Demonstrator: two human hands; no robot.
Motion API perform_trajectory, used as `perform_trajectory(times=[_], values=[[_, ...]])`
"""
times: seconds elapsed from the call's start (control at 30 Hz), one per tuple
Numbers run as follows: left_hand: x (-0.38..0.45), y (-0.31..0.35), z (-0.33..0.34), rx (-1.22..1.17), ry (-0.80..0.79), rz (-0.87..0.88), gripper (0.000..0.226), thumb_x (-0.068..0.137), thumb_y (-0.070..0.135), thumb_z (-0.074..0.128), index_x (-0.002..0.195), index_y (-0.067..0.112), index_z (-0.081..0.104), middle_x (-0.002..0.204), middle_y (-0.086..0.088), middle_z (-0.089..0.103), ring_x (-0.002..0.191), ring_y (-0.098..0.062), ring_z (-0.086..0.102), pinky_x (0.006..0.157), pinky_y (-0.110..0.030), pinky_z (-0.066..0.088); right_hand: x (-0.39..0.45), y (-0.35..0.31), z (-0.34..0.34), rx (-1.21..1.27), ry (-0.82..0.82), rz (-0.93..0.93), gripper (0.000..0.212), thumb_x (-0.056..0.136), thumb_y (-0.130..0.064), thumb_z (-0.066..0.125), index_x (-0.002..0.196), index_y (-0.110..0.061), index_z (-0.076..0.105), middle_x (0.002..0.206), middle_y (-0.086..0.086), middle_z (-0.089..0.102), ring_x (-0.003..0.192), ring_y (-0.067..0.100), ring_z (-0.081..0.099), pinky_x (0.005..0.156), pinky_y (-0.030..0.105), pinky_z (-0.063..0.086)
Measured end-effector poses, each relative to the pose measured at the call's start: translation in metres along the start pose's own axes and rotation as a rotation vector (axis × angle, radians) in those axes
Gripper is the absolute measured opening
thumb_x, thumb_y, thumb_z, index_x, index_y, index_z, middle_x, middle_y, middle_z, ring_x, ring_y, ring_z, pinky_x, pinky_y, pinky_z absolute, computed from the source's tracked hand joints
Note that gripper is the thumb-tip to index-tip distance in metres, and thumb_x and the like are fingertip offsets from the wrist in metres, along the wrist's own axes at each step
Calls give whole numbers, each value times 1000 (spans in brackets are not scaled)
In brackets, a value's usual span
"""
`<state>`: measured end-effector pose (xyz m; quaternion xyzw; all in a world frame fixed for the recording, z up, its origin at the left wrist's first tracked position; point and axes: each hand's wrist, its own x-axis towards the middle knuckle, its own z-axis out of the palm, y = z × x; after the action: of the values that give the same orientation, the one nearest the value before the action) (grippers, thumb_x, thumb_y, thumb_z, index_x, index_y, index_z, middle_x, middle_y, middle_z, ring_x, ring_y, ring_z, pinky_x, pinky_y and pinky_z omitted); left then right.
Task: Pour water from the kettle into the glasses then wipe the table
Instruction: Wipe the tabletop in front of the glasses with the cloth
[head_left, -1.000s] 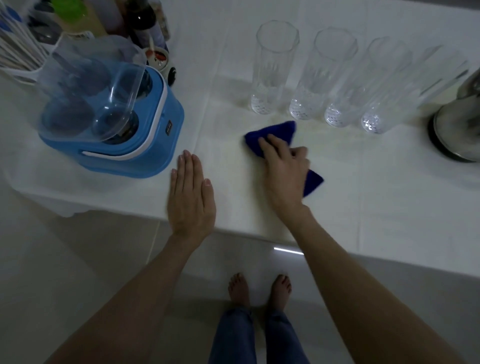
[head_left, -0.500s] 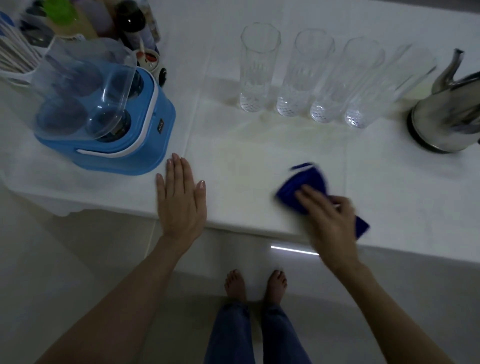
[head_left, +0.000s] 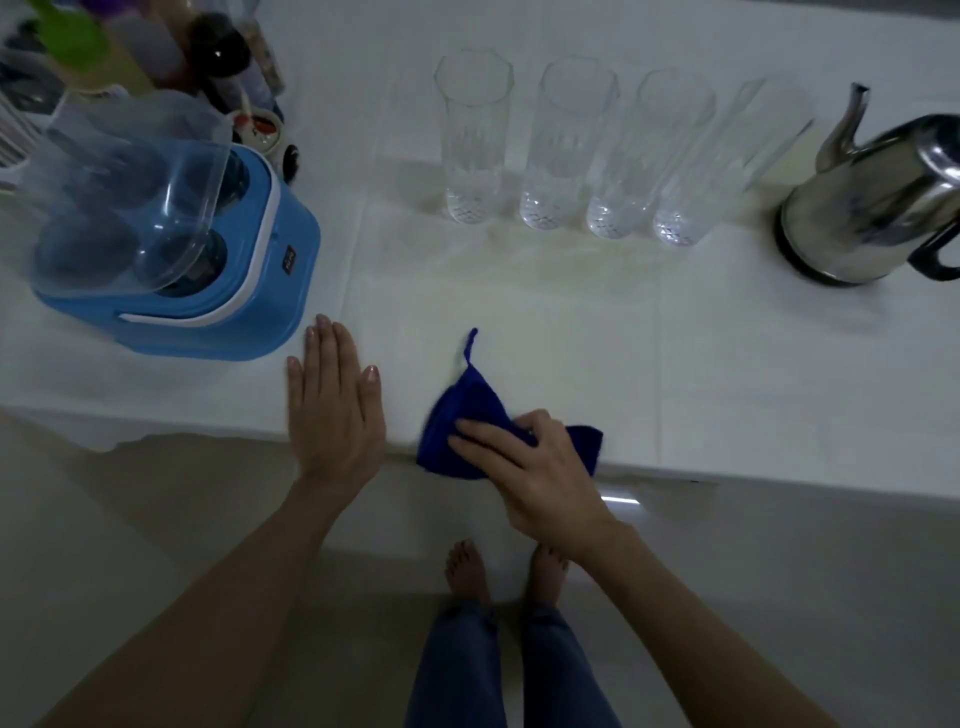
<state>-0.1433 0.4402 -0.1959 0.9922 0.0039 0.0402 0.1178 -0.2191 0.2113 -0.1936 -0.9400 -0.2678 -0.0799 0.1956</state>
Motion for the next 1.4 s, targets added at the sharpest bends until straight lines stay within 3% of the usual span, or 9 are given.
perform_trajectory(times=[0.1,0.3,0.6,0.7,0.9,0.97,1.13,1.27,1.4], values=[[0,2,0,57,-4,-6,65,103,38,7,152,-3,18,160,-19,17,149,-31,18,121,-48,12,-50,34,-32,-114,107,211,52,86,6,49,134,-10,62,143,7,58,104,36,59,86,43,43],[-1,7,0,85,-1,-20,66,103,40,9,151,-5,19,160,-22,17,148,-33,18,121,-49,13,-38,88,-57,-201,455,1162,60,81,16,59,136,-7,59,140,15,58,99,49,50,82,51,42],[4,27,0,-9,22,-124,69,101,42,2,152,-3,14,162,-17,11,151,-28,8,121,-49,4,3,10,-18,66,92,208,40,91,-7,51,127,-11,69,134,4,66,83,31,53,70,41,43],[13,52,1,-96,12,-75,71,99,43,1,153,-3,12,162,-16,7,151,-25,4,122,-44,0,-25,37,-42,8,202,288,44,89,-1,46,125,-8,70,133,8,66,94,30,54,78,40,43],[16,65,15,-29,4,-15,66,102,40,8,152,-4,16,161,-18,12,151,-28,9,122,-45,3,-47,138,-86,-217,493,1233,39,99,-5,46,136,-4,58,145,18,50,108,52,47,91,52,38],[15,65,16,-16,16,-18,65,103,39,10,152,-4,17,161,-18,13,151,-28,10,122,-45,4,-26,156,-84,-252,469,1338,37,103,-12,46,139,-5,53,149,17,45,114,51,43,92,53,37],[16,67,16,-31,18,-25,65,103,39,10,152,-3,17,161,-18,14,151,-27,9,122,-45,4,52,157,-60,-243,353,1194,46,97,-10,43,142,-11,51,151,15,43,114,48,44,86,47,37],[15,68,15,-53,18,-23,66,103,40,8,152,-3,17,162,-16,13,151,-26,9,122,-44,3,100,113,-31,-176,342,920,54,80,-3,36,126,-4,66,130,22,62,87,46,54,66,42,34],[17,65,14,-90,2,-22,67,102,41,5,153,-1,15,162,-15,11,151,-24,7,123,-42,1,97,77,-18,-73,240,600,52,74,8,53,123,-3,69,127,17,66,81,43,51,65,43,43]])
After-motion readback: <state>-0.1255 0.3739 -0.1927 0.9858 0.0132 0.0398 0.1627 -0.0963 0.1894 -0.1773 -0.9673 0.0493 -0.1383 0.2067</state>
